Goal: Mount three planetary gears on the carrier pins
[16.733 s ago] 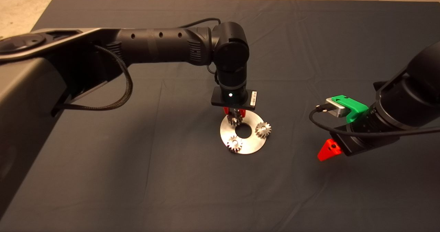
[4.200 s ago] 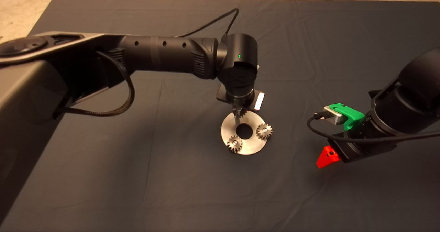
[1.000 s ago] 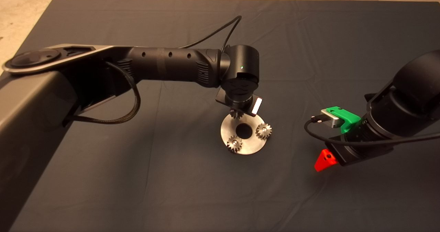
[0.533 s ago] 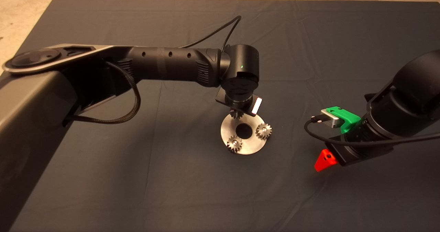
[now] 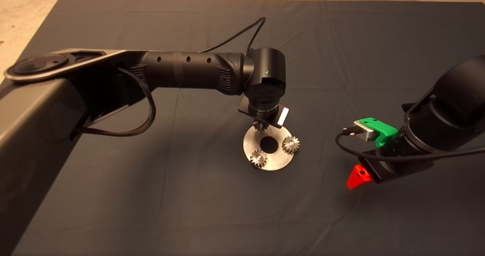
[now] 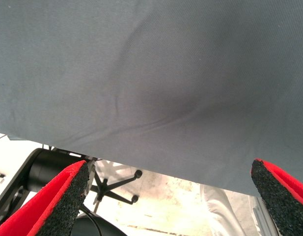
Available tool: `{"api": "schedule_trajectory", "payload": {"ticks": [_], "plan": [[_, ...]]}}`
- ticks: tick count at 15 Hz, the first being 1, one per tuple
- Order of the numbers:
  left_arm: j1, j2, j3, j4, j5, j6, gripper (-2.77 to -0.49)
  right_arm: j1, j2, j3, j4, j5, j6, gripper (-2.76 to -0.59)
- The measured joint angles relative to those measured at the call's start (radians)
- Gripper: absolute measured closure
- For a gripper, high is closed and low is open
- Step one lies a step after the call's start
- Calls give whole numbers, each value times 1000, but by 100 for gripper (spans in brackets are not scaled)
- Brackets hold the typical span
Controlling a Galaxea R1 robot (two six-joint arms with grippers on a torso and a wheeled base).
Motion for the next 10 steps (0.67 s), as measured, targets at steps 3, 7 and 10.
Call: {"api": "schedule_trajectory", "payload": {"ticks": [3,7,10], "plan": [[5,0,-4,1,-6,9,-83,0,2,0,0,0,0,-247],[41,2,-26,24,-21,17,-83,0,3,0,0,-2,0,-246],[41,2,-26,24,-16,18,-83,-1,2,1,1,0,0,-246]]}}
